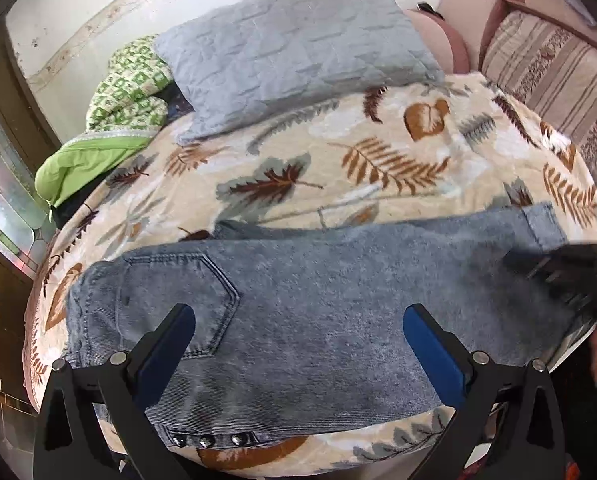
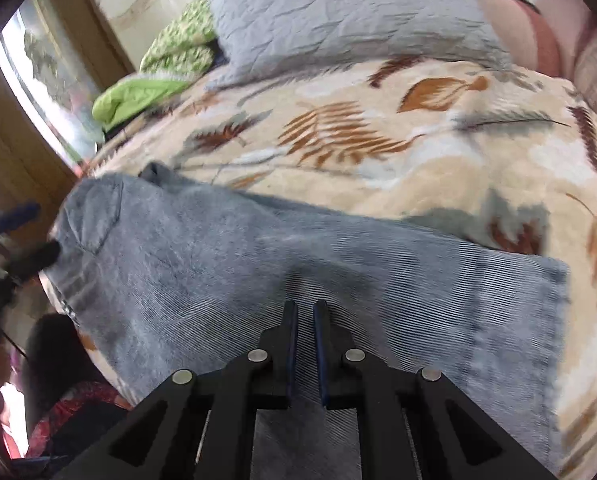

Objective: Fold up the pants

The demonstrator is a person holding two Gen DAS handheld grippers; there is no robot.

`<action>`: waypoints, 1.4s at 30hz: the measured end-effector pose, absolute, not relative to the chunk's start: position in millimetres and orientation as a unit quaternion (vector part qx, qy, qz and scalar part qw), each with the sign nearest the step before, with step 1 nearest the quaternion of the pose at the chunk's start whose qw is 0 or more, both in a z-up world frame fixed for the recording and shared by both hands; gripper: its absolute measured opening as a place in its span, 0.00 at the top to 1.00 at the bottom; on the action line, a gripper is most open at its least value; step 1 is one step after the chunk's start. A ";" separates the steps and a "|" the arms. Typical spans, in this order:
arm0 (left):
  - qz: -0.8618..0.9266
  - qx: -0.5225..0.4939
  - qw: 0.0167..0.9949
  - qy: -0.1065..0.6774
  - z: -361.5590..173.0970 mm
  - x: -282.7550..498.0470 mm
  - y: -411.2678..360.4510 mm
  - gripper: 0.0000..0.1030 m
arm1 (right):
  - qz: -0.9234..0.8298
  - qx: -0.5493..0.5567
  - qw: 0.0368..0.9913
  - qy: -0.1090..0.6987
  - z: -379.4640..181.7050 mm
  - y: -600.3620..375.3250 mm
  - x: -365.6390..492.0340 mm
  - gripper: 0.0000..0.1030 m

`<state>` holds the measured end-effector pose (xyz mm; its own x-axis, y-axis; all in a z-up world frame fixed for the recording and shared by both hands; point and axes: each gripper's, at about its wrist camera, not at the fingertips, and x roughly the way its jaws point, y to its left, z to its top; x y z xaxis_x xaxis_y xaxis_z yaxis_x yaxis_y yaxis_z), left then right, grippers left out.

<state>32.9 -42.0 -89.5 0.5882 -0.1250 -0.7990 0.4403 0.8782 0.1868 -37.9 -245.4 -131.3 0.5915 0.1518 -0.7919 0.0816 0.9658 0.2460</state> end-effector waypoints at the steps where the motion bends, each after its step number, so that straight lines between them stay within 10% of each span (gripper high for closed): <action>1: -0.163 0.188 0.869 0.427 -92.9 33.2 -43.2 0.00 | 0.009 0.137 0.887 0.442 -125.4 -254.8 -46.3 0.90; 8: -0.166 0.194 0.856 0.449 -115.3 40.5 -48.5 0.00 | -0.032 0.311 0.876 0.367 -104.5 -338.2 -133.4 0.89; 12: -0.161 0.198 0.851 0.460 -127.0 46.5 -47.4 0.00 | -0.058 0.369 0.853 0.365 -111.5 -358.3 -168.9 0.27; 13: -0.159 0.197 0.850 0.463 -129.5 47.9 -45.8 0.00 | -0.060 0.384 0.849 0.358 -112.8 -362.1 -176.2 0.24; 27: -0.143 0.186 0.837 0.494 -154.0 67.6 -24.7 0.00 | -0.033 0.530 0.751 0.392 -169.4 -366.1 -163.6 0.27; 33: -0.167 0.185 0.829 0.500 -159.3 63.4 -32.3 0.00 | -0.045 0.511 0.754 0.410 -174.9 -351.6 -153.1 0.64; 42: -0.194 0.204 0.817 0.503 -167.5 61.7 -47.3 0.00 | -0.050 0.398 0.837 0.372 -93.2 -321.8 -128.8 0.77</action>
